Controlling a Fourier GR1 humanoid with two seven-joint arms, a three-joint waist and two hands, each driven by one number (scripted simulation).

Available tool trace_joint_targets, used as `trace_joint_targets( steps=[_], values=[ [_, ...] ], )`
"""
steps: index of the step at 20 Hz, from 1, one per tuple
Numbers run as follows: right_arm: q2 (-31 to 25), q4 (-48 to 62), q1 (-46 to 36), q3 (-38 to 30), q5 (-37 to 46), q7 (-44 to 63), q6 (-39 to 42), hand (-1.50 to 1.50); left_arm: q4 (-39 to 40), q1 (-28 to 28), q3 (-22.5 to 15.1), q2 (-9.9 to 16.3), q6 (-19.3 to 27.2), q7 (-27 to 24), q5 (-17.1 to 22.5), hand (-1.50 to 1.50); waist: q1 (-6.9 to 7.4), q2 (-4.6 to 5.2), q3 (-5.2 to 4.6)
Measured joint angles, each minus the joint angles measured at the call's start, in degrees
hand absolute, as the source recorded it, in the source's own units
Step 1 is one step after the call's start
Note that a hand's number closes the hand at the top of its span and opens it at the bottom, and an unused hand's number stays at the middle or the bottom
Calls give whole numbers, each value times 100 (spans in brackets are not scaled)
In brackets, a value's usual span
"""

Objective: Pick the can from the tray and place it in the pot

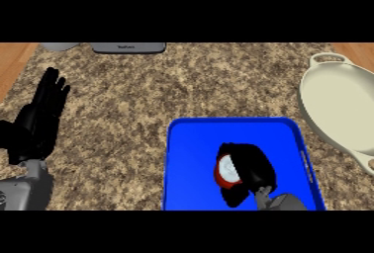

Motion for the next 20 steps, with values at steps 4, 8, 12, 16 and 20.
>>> trace_joint_targets(
  steps=[4, 8, 12, 16, 20],
  values=[
    [-144, -198, 172, 188, 122, -407, 58, 150, 0, 3, 107, 18, -85, 8, 51, 0, 2, 8, 8],
    [-152, -689, 407, 270, 270, -391, 107, 150, -12, 2, 99, -71, -83, 4, 4, 0, -4, 17, 15],
    [-57, -1501, 524, 78, 388, -191, -263, 150, 67, -34, 170, -26, -96, -2, -1, 0, -59, 9, 18],
    [2, -2278, 587, -330, 570, -22, -836, 150, 56, -13, 231, 34, -148, 14, 34, 0, -91, -2, 19],
    [-17, -3086, 545, -755, 875, 261, -1170, 150, 89, -1, 176, -40, -103, -1, -24, 0, -102, -2, 18]
  ],
)
